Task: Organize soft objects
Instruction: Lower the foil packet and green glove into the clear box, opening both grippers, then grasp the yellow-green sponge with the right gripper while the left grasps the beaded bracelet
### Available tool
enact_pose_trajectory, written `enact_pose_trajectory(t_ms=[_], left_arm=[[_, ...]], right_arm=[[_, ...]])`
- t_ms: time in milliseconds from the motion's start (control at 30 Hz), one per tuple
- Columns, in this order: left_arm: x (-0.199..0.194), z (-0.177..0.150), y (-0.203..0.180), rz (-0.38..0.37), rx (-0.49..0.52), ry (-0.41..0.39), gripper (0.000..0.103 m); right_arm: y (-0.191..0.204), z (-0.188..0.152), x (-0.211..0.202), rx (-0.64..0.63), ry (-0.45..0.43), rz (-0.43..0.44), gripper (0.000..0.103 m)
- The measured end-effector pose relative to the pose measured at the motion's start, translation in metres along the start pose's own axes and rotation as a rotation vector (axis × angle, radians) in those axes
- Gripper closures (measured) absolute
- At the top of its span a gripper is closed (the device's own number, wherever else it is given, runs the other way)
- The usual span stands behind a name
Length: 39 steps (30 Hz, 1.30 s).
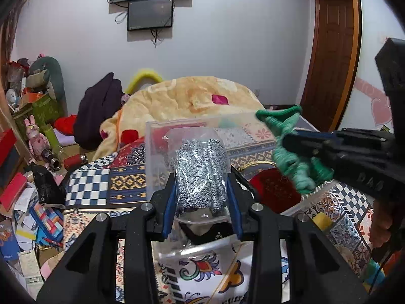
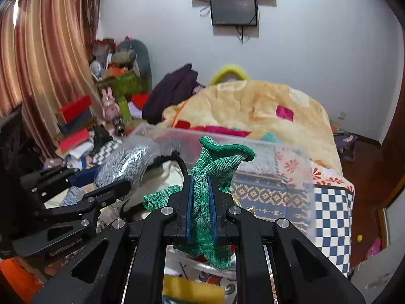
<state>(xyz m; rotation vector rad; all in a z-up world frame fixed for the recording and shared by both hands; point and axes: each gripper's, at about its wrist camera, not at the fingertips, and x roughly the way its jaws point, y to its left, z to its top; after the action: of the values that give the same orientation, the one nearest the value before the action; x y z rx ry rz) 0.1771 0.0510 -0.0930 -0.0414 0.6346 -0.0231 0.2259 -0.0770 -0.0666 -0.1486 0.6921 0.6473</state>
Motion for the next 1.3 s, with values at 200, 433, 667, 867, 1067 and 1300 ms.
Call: enact_pose_trajectory(t_ms=[200, 433, 667, 867, 1067, 1300], left_arm=[[0.013, 0.002, -0.004, -0.004, 0.011, 0.023, 0.066], [0.015, 0.003, -0.006, -0.008, -0.004, 0.039, 0.061], [0.001, 0.003, -0.006, -0.005, -0.010, 0.015, 0.043], [-0.020, 0.005, -0.006, -0.022, -0.016, -0.020, 0.035], [-0.046, -0.001, -0.004, -0.040, -0.013, -0.054, 0.028], [-0.059, -0.023, -0.001, -0.038, 0.020, -0.018, 0.028]], right_arm=[[0.002, -0.006, 0.021, -0.023, 0.079, -0.007, 0.092], [0.001, -0.008, 0.024, -0.035, 0.129, -0.004, 0.080], [-0.002, -0.006, 0.009, -0.030, 0.082, -0.014, 0.059], [0.001, -0.005, -0.015, -0.059, 0.011, -0.048, 0.052], [0.006, -0.013, -0.038, -0.085, -0.049, -0.059, 0.038], [0.010, -0.030, -0.049, -0.096, -0.072, -0.092, 0.036]])
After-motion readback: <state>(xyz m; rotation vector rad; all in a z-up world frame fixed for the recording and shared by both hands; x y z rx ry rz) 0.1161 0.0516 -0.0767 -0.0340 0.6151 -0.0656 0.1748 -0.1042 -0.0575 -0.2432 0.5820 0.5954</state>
